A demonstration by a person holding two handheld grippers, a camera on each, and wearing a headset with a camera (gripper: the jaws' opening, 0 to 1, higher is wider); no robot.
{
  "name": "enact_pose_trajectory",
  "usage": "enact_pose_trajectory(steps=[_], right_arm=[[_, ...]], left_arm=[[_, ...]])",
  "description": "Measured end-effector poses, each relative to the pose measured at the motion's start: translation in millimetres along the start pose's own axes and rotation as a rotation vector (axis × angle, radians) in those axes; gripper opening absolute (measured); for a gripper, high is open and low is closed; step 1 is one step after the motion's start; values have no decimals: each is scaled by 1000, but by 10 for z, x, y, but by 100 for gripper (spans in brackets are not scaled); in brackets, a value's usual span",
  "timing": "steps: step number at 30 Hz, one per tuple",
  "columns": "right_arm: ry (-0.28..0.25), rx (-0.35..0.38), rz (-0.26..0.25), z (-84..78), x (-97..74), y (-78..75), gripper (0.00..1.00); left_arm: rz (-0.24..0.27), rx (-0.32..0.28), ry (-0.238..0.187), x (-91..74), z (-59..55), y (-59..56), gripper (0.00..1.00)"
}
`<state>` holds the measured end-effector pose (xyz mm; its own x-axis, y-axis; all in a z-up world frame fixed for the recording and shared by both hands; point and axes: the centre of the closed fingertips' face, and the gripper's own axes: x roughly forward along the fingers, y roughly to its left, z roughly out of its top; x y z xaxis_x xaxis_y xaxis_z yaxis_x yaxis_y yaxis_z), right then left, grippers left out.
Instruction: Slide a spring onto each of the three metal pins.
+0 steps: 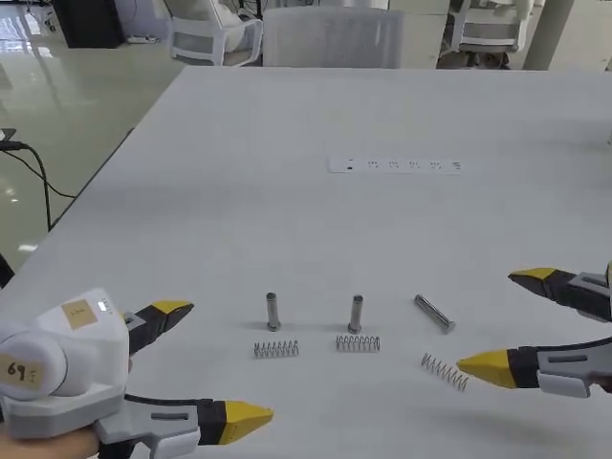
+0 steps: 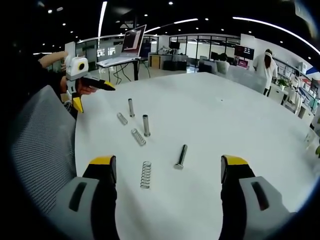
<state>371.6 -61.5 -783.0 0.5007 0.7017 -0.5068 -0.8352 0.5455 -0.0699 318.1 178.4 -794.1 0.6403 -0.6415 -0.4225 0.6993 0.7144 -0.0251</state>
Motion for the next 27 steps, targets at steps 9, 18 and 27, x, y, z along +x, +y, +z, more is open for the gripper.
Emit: enact_pose_trajectory(steps=[9, 18, 27], right_arm=[[1, -17, -6, 74, 18, -23, 86], [8, -28, -8, 114, 52, -29, 83], [33, -50, -9, 164, 177, -93, 79]], left_arm=[[0, 0, -8, -5, 12, -1, 94], [-4, 2, -9, 1, 20, -12, 94], [-2, 3, -10, 2, 30, -12, 93]])
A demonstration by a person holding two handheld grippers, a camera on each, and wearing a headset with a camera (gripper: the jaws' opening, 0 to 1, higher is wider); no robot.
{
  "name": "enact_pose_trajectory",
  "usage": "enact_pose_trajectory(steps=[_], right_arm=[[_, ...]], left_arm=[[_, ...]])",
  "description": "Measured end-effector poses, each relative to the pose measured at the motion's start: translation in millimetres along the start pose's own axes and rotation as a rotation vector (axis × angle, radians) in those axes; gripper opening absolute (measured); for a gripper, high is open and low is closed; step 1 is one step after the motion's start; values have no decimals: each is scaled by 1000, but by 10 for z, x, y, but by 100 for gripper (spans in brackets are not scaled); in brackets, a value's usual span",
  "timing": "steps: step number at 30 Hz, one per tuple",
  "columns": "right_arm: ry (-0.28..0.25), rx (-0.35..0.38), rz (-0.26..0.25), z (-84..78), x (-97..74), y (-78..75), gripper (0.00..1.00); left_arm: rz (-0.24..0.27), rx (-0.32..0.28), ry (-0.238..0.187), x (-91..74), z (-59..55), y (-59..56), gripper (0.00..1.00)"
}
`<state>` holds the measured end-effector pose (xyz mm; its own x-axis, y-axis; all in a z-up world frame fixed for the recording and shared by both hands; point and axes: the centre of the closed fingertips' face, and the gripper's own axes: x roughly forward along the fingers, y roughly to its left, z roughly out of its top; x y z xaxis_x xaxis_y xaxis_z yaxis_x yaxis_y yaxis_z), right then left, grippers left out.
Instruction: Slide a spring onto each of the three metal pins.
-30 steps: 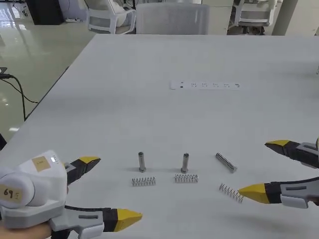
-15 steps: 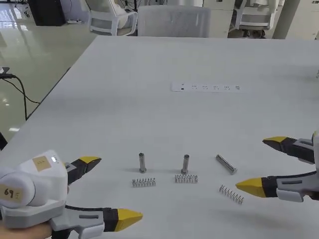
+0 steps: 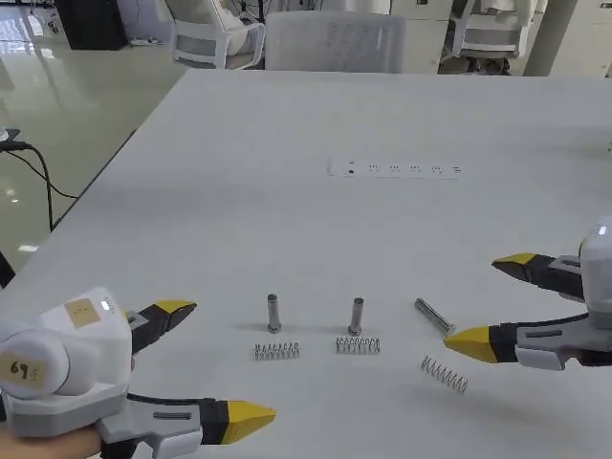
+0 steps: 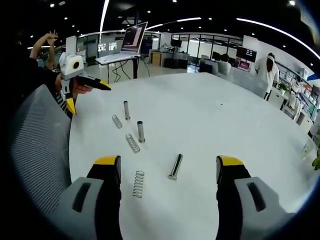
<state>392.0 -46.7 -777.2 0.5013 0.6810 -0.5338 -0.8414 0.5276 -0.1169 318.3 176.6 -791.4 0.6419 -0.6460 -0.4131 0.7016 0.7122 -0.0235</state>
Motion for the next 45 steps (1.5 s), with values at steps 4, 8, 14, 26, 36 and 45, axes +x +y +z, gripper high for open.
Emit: enact_pose_trajectory(steps=[4, 8, 14, 26, 36, 45], right_arm=[[19, -14, -1, -14, 71, -22, 78], [39, -11, -6, -27, 134, -63, 76], [71, -25, -11, -38, 242, -117, 72], [141, -4, -29, -154, 430, -175, 64], [188, 28, -48, -201, 553, -250, 56], [250, 42, -57, -278, 635, -263, 46]], left_arm=[[4, -2, -1, -9, -1, 10, 93], [5, -2, 1, -12, -3, 8, 93], [3, -1, 2, -6, 3, -4, 93], [7, -6, -4, -28, 6, 5, 93], [10, -11, -9, -32, 15, 17, 92], [17, -17, -11, -54, 3, 35, 91]])
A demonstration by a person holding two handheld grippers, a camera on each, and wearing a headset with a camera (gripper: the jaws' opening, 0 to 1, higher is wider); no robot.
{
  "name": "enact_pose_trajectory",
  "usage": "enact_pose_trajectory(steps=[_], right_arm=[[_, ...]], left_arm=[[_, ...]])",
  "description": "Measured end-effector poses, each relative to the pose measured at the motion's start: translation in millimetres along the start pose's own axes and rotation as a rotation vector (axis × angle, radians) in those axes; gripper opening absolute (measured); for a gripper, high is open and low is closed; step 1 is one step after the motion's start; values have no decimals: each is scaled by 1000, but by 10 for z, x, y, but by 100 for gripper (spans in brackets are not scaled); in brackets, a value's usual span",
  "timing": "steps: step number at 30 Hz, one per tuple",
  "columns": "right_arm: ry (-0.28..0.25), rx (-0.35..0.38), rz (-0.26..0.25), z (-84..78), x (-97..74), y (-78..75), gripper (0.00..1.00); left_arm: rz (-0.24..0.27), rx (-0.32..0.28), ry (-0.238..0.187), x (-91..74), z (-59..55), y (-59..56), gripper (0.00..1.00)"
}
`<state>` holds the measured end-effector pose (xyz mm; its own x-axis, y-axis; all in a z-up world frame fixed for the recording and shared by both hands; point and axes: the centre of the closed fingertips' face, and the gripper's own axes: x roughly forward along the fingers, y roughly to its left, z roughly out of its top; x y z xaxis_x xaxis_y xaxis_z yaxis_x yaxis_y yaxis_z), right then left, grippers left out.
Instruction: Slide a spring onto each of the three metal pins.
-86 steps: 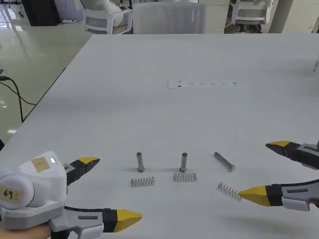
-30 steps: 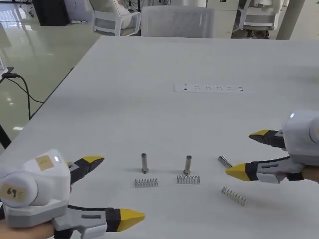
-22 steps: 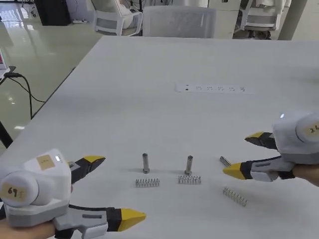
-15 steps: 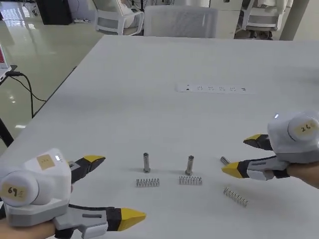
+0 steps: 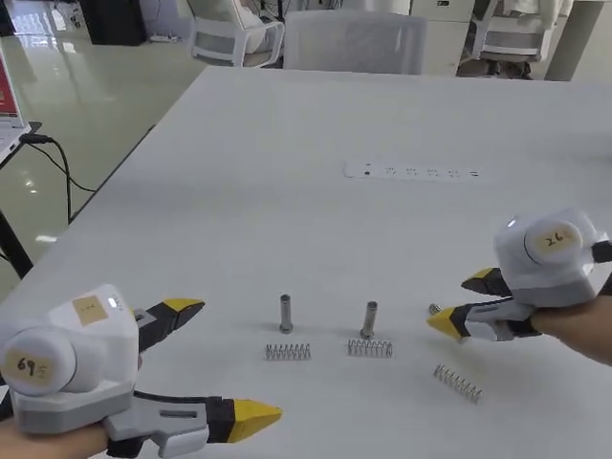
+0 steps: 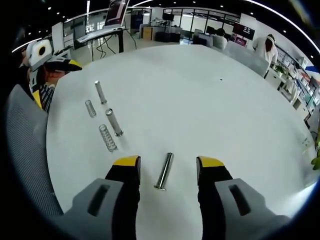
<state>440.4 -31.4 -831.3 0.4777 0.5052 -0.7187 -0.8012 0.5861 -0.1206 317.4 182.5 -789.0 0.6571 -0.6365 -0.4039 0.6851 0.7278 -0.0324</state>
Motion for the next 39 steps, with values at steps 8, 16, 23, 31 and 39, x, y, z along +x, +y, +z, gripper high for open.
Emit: enact_pose_trajectory(steps=[8, 16, 23, 31, 39], right_arm=[[60, 23, 9, -49, 78, -23, 33], [96, 33, 21, -56, 157, 0, 27], [143, 28, 4, -102, 210, -9, 22], [170, 39, 9, -125, 236, 10, 19], [195, 18, -4, -117, 280, 3, 18]], left_arm=[[1, -6, -1, 2, -20, 1, 91], [6, -10, 0, -3, -30, 20, 91], [5, -13, -1, 7, -29, 24, 90], [5, -16, -3, 10, -35, 29, 90], [7, -23, -4, 9, -54, 50, 90]])
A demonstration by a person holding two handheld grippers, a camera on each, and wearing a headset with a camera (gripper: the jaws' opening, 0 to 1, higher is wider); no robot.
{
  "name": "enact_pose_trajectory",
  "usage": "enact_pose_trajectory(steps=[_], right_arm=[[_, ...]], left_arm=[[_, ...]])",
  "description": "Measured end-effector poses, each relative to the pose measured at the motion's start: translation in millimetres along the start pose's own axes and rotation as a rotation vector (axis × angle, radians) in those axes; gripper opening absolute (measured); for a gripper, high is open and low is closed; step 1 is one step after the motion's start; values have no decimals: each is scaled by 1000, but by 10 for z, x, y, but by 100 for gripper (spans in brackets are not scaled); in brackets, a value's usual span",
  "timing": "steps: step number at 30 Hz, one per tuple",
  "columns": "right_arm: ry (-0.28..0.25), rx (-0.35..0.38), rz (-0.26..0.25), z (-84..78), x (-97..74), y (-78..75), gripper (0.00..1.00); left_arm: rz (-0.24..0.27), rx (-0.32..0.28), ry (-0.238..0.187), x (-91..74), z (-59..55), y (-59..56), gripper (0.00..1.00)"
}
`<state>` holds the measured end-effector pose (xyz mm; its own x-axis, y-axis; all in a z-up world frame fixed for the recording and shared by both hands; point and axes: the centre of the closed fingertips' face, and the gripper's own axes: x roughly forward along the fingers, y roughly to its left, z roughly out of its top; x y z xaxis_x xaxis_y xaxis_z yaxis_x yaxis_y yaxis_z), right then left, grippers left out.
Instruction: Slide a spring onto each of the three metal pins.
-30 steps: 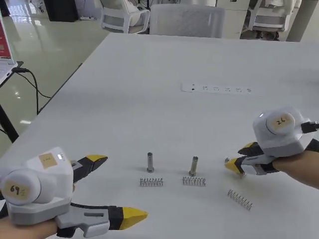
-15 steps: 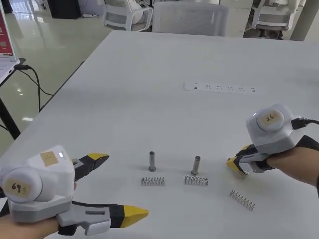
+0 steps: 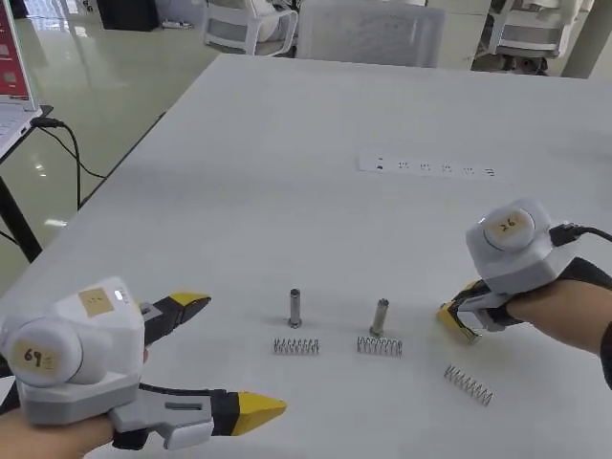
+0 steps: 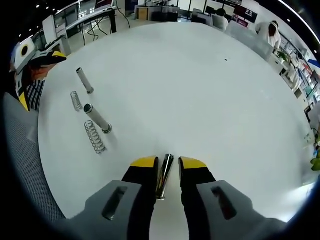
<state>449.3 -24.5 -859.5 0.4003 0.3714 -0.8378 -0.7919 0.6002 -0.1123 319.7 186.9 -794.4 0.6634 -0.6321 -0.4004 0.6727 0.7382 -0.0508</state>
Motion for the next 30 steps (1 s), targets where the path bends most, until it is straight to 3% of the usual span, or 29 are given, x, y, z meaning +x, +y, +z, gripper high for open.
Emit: enact_pose_trajectory(steps=[7, 16, 30], right_arm=[[23, -3, -10, -16, 27, -35, 16], [51, 75, 21, -31, 21, -1, 12], [96, 119, 9, -37, -9, 66, 10]], left_arm=[[1, -6, -3, 1, -3, 11, 90], [0, -10, -4, 6, -12, 15, 89], [3, -12, -4, -3, -18, 21, 89]])
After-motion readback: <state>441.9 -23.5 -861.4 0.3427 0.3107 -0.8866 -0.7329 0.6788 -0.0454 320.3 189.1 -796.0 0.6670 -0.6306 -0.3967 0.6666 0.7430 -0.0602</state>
